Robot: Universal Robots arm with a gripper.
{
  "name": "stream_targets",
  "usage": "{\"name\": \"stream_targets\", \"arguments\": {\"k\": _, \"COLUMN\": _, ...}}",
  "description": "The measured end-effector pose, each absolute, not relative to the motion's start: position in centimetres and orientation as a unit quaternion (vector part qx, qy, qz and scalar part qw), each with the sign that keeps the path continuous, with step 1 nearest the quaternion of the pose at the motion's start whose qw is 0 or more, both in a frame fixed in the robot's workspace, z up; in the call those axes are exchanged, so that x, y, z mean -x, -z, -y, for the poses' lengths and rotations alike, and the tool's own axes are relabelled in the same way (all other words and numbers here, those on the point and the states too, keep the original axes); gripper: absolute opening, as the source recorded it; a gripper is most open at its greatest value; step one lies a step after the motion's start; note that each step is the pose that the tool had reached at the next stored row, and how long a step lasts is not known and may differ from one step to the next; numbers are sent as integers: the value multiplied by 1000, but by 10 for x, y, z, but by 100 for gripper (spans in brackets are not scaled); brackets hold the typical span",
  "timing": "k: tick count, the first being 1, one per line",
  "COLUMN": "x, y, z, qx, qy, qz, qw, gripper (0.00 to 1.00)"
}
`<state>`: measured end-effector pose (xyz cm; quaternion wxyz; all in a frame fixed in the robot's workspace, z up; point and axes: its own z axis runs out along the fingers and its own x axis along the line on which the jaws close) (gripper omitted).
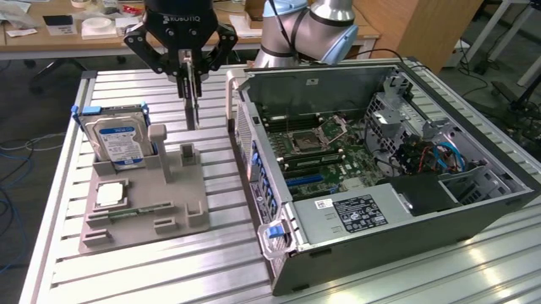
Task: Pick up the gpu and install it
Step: 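Pick up the gpu and move the gpu toward the slot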
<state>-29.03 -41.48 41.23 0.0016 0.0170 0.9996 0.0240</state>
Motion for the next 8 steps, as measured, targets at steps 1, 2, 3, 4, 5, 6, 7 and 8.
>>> {"name": "stream_targets", "arguments": {"k": 1, "x": 290, "y": -416, "z": 415, "qx": -17, "qy": -24, "qz": -1000, "qw": 2, "gripper": 28}}
{"name": "stream_targets", "arguments": {"k": 2, "x": 290, "y": -419, "z": 415, "qx": -17, "qy": -24, "qz": -1000, "qw": 2, "gripper": 28}}
{"name": "stream_targets", "arguments": {"k": 3, "x": 290, "y": -422, "z": 415, "qx": -17, "qy": -24, "qz": -1000, "qw": 2, "gripper": 28}}
{"name": "stream_targets", "arguments": {"k": 4, "x": 290, "y": -424, "z": 415, "qx": -17, "qy": -24, "qz": -1000, "qw": 2, "gripper": 28}}
{"name": "stream_targets", "arguments": {"k": 5, "x": 290, "y": -426, "z": 415, "qx": -17, "qy": -24, "qz": -1000, "qw": 2, "gripper": 28}}
{"name": "stream_targets", "arguments": {"k": 6, "x": 290, "y": -426, "z": 415, "qx": -17, "qy": -24, "qz": -1000, "qw": 2, "gripper": 28}}
{"name": "stream_targets", "arguments": {"k": 7, "x": 290, "y": -426, "z": 415, "qx": -17, "qy": -24, "qz": -1000, "qw": 2, "gripper": 28}}
{"name": "stream_targets", "arguments": {"k": 8, "x": 290, "y": -426, "z": 415, "qx": -17, "qy": -24, "qz": -1000, "qw": 2, "gripper": 28}}
